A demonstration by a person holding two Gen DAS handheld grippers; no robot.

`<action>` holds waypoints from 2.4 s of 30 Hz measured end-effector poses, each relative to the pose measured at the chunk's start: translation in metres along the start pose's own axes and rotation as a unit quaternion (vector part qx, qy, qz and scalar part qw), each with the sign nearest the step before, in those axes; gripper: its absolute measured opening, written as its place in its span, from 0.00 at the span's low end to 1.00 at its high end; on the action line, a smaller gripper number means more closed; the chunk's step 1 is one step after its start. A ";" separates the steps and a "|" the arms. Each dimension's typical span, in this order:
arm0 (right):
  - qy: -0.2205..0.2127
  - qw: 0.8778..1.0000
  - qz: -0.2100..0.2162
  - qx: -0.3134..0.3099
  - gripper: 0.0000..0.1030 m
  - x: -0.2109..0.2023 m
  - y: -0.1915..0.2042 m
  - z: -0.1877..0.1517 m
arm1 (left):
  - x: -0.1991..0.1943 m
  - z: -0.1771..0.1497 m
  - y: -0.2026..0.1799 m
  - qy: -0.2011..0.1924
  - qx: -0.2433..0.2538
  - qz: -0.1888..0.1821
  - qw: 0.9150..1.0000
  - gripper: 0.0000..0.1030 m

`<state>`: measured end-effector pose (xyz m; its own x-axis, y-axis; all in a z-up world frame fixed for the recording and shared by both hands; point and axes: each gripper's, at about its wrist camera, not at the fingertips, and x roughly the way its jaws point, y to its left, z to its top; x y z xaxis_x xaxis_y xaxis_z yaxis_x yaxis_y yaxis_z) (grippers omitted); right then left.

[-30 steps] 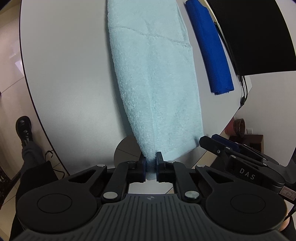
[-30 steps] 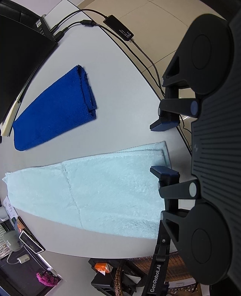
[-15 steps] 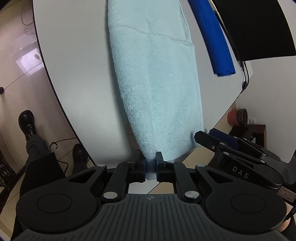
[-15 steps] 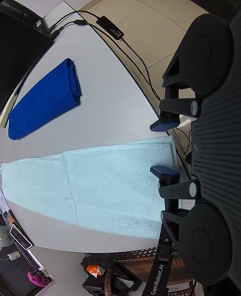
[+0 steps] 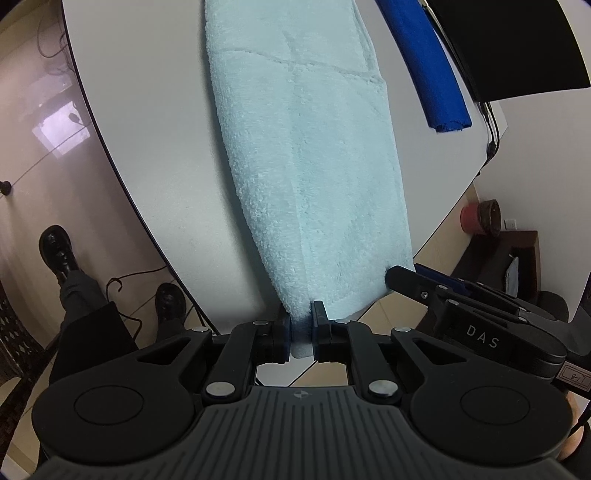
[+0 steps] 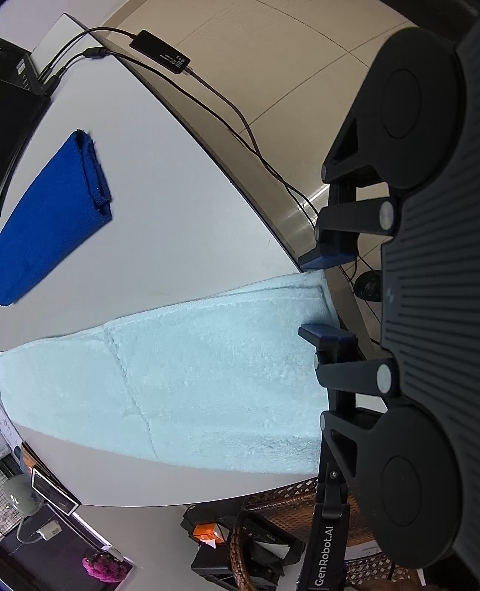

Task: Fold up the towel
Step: 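Lift the held towel end with both grippers to start folding lengthwise, then carry the held towel end with both grippers over the strip toward its other end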

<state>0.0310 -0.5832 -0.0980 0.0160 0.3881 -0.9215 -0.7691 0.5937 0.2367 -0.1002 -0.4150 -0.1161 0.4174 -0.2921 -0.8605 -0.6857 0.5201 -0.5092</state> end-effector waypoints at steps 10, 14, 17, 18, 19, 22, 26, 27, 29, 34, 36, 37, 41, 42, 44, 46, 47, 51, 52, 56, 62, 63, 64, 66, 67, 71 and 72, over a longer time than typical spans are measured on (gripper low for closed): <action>-0.006 1.000 0.015 -0.005 0.15 -0.012 0.007 -0.002 | -0.009 -0.004 -0.001 -0.003 0.023 -0.008 1.000 0.12; -0.017 1.000 0.022 -0.002 0.15 -0.026 0.006 -0.004 | -0.018 -0.008 -0.008 -0.009 0.053 -0.016 0.998 0.12; -0.031 0.999 0.030 0.006 0.15 -0.037 0.007 -0.001 | -0.028 -0.012 -0.011 -0.014 0.068 -0.025 0.997 0.12; -0.036 0.999 0.033 0.009 0.15 -0.040 0.007 0.000 | -0.031 -0.013 -0.011 -0.014 0.070 -0.028 0.997 0.12; -0.041 0.998 0.035 0.011 0.15 -0.044 0.007 0.000 | -0.034 -0.014 -0.011 -0.016 0.071 -0.031 0.997 0.12; -0.056 0.997 0.043 0.019 0.15 -0.055 0.008 0.003 | -0.048 -0.014 -0.011 -0.027 0.075 -0.041 0.996 0.12; -0.075 0.995 0.054 0.029 0.15 -0.070 0.009 0.006 | -0.068 -0.010 -0.011 -0.051 0.078 -0.048 0.995 0.12; -0.080 0.995 0.057 0.032 0.15 -0.073 0.009 0.007 | -0.072 -0.008 -0.011 -0.056 0.076 -0.051 0.994 0.12; -0.089 0.993 0.062 0.037 0.15 -0.080 0.010 0.009 | -0.081 -0.004 -0.010 -0.067 0.070 -0.056 0.994 0.12; -0.112 0.991 0.066 0.045 0.15 -0.091 0.016 0.020 | -0.100 0.011 -0.009 -0.085 0.071 -0.051 0.993 0.12; -0.119 0.990 0.064 0.048 0.15 -0.092 0.022 0.027 | -0.106 0.019 -0.008 -0.091 0.070 -0.049 0.992 0.12; -0.122 0.989 0.062 0.049 0.15 -0.092 0.025 0.031 | -0.108 0.023 -0.008 -0.094 0.071 -0.047 0.992 0.12; -0.132 0.988 0.054 0.056 0.15 -0.090 0.036 0.048 | -0.118 0.041 -0.005 -0.098 0.076 -0.041 0.991 0.12; -0.134 0.988 0.052 0.058 0.15 -0.089 0.039 0.053 | -0.120 0.046 -0.004 -0.097 0.076 -0.040 0.992 0.12; -0.137 0.988 0.047 0.062 0.15 -0.087 0.045 0.063 | -0.122 0.057 -0.003 -0.096 0.075 -0.039 0.992 0.12; -0.140 0.987 0.040 0.066 0.15 -0.085 0.053 0.072 | -0.126 0.069 0.001 -0.095 0.074 -0.039 0.992 0.12; -0.141 0.987 0.037 0.068 0.15 -0.084 0.057 0.077 | -0.129 0.077 0.003 -0.094 0.073 -0.040 0.992 0.12; -0.146 0.986 0.023 0.076 0.15 -0.081 0.072 0.097 | -0.136 0.104 0.012 -0.086 0.065 -0.044 0.993 0.13; -0.147 0.986 0.019 0.078 0.15 -0.080 0.076 0.103 | -0.138 0.112 0.014 -0.084 0.063 -0.046 0.993 0.13; -0.152 0.984 0.003 0.089 0.15 -0.076 0.091 0.122 | -0.145 0.140 0.021 -0.074 0.068 -0.051 0.994 0.13; -0.160 0.981 -0.022 0.108 0.15 -0.070 0.113 0.145 | -0.154 0.172 0.029 -0.061 0.086 -0.053 0.993 0.13; -0.161 0.980 -0.026 0.111 0.15 -0.069 0.117 0.149 | -0.155 0.178 0.030 -0.058 0.088 -0.053 0.993 0.13; -0.162 0.980 -0.031 0.115 0.15 -0.069 0.120 0.152 | -0.156 0.182 0.031 -0.057 0.090 -0.054 0.993 0.13; -0.165 0.978 -0.038 0.124 0.15 -0.067 0.127 0.157 | -0.158 0.193 0.034 -0.053 0.093 -0.055 0.993 0.13; -0.166 0.977 -0.042 0.128 0.15 -0.066 0.130 0.160 | -0.158 0.198 0.035 -0.050 0.094 -0.056 0.993 0.13; -0.176 0.972 -0.053 0.146 0.15 -0.062 0.143 0.172 | -0.159 0.218 0.039 -0.040 0.093 -0.057 0.993 0.13; -0.178 0.971 -0.055 0.151 0.15 -0.061 0.146 0.175 | -0.160 0.223 0.041 -0.037 0.093 -0.057 0.993 0.13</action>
<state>0.0297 -0.3972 0.0467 0.3493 0.4979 -0.7938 -0.5291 0.8039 0.2715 -0.0618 -0.1680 0.0044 0.5335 -0.3015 -0.7902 -0.5121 0.6284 -0.5855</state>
